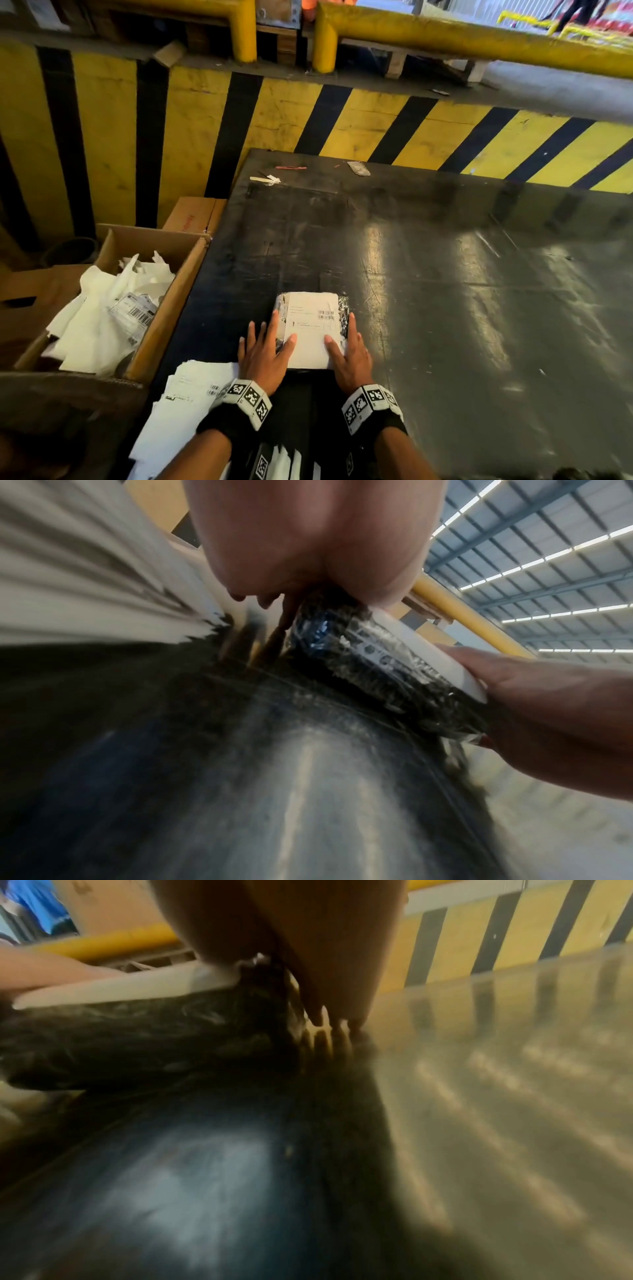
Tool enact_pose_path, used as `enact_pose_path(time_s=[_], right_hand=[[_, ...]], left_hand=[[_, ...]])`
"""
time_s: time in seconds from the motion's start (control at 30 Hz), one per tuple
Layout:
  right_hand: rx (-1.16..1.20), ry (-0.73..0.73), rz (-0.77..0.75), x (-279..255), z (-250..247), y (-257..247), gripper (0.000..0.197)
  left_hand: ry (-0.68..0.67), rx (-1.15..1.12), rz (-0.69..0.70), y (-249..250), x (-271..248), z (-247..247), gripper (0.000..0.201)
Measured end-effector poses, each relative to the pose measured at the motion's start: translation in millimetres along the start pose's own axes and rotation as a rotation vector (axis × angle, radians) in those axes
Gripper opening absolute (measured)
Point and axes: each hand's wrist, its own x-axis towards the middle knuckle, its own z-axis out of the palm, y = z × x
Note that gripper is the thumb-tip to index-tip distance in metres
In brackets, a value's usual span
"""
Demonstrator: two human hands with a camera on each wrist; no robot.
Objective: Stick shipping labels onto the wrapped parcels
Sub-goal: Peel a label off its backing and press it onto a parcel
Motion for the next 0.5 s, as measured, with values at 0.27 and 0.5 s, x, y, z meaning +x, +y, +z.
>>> enact_pose_path(time_s=[0.27,0.5], right_hand=[[0.358,-0.075,-0.026,6.1,10.3,9.5,0.073],[0.613,-0.005,-0.168,-42.8,-28.2,-29.2,0.062]], left_hand=[[0.047,-0.163,-0.012,5.1,-4.7,-2.3,0.063],[0.173,-0.362,0.158,30.1,-43.7,-42.1,0.061]])
